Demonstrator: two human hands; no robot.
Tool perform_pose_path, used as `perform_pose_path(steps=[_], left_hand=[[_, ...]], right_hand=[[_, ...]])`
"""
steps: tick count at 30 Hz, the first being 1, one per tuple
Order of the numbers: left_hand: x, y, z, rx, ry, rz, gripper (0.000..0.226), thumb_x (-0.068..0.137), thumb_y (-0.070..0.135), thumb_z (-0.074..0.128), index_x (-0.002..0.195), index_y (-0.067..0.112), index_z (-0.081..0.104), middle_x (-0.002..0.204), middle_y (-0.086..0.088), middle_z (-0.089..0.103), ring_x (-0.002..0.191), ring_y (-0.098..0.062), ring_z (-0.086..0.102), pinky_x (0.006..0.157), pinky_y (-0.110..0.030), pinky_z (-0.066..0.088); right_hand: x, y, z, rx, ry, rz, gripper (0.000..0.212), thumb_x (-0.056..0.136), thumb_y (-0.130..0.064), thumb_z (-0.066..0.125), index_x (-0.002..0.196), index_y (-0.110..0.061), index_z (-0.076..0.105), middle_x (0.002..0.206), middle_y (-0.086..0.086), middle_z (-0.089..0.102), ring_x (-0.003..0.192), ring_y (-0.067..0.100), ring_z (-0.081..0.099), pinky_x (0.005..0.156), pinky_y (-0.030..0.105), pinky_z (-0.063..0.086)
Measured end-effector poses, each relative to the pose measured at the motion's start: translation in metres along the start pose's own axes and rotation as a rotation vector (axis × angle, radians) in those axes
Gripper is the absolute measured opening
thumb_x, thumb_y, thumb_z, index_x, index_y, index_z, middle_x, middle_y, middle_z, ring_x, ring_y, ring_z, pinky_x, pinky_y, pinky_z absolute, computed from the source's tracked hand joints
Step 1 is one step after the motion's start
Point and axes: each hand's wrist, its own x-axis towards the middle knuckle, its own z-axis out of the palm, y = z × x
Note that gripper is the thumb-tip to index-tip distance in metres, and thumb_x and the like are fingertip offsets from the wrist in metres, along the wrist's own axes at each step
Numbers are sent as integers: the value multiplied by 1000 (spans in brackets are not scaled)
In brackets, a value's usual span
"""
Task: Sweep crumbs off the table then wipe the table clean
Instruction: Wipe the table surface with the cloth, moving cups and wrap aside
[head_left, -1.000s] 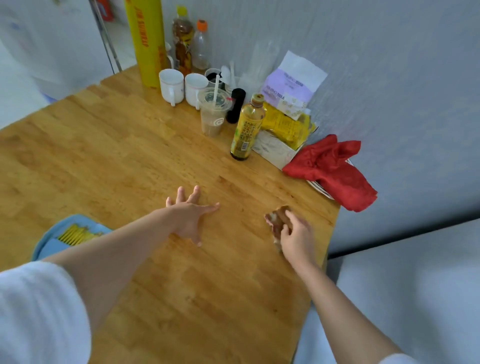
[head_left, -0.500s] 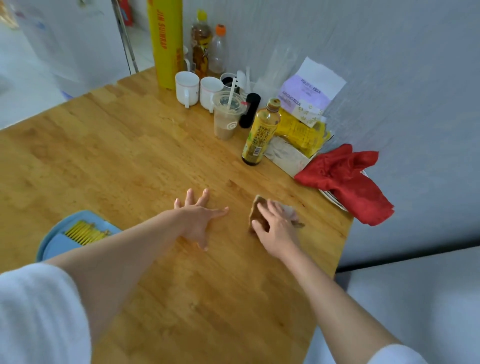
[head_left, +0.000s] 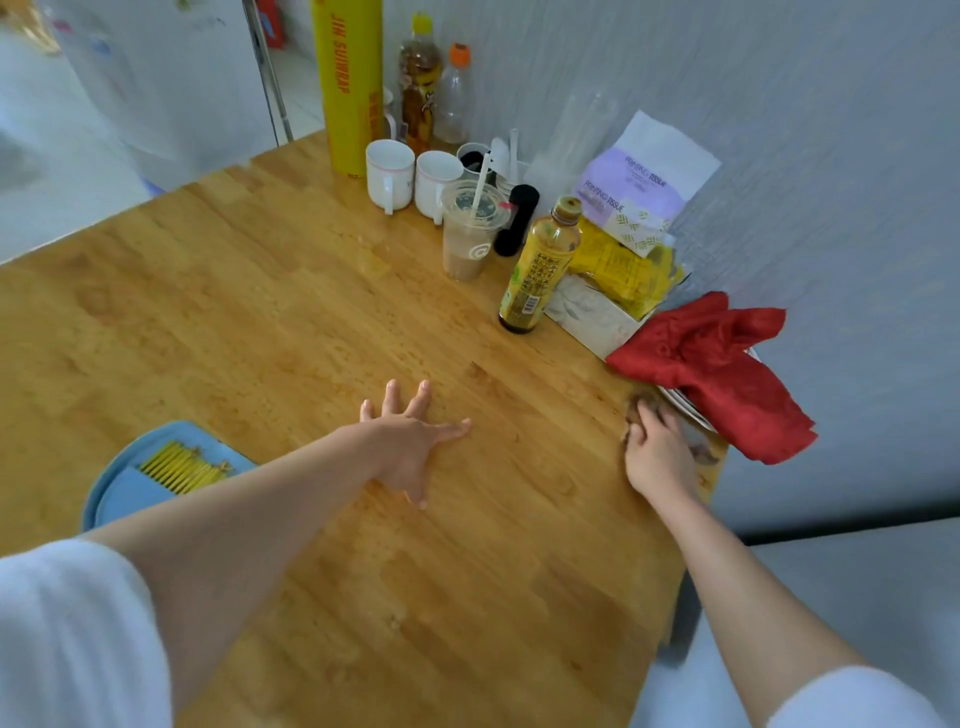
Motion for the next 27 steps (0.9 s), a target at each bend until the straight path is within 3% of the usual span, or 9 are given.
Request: perform_pose_path(steps=[4,7,12,16,22,27], left_hand=[[3,-1,1,-2,-5,-4,116,76,45,82,148,61,-7,157,-4,-40,142,-44,-33,118,-66,-1],[3,-1,-3,-13,-31,0,109,78,50,78,149,61,-4,158,-3,-37,143,-44,-32,118,-65,1],[1,0,-12,-23,15,17,78,94,51,59,151,59,6,164,-3,-23,147,-48,-18,117,-64,17],[3,-4,-15,31,39,20,79,93,48,60,149,62,6,165,-3,-13,146,-48,-3,113,-57,32],[-1,-4,-12,41,23,11,85,96,23,56,149,62,2,164,1,-20,149,-44,-9,116,-59,27],[2,-7,-7,23,40,30,86,96,21,56,149,61,1,164,0,-21,149,-45,-12,117,-64,17]], right_hand=[[17,-28,6,57,-73,-147,46,106,-24,40,152,-19,42,160,14,27,145,30,33,115,40,33],[-4,11,-9,31,-89,-264,44,105,-20,44,149,-19,47,154,8,36,136,27,44,108,40,40],[-32,64,-20,51,-55,-84,45,105,-20,44,150,-21,44,158,6,36,145,25,33,115,45,32],[-1,1,-5,72,-67,-132,46,106,-23,40,152,-22,40,162,6,30,150,25,25,119,41,27],[29,-118,26,58,-145,-261,50,107,-24,35,157,-23,29,167,6,17,155,24,11,125,40,17],[-42,-85,22,103,-323,-633,49,106,-17,39,153,-31,36,164,-11,15,154,10,4,121,29,-3]])
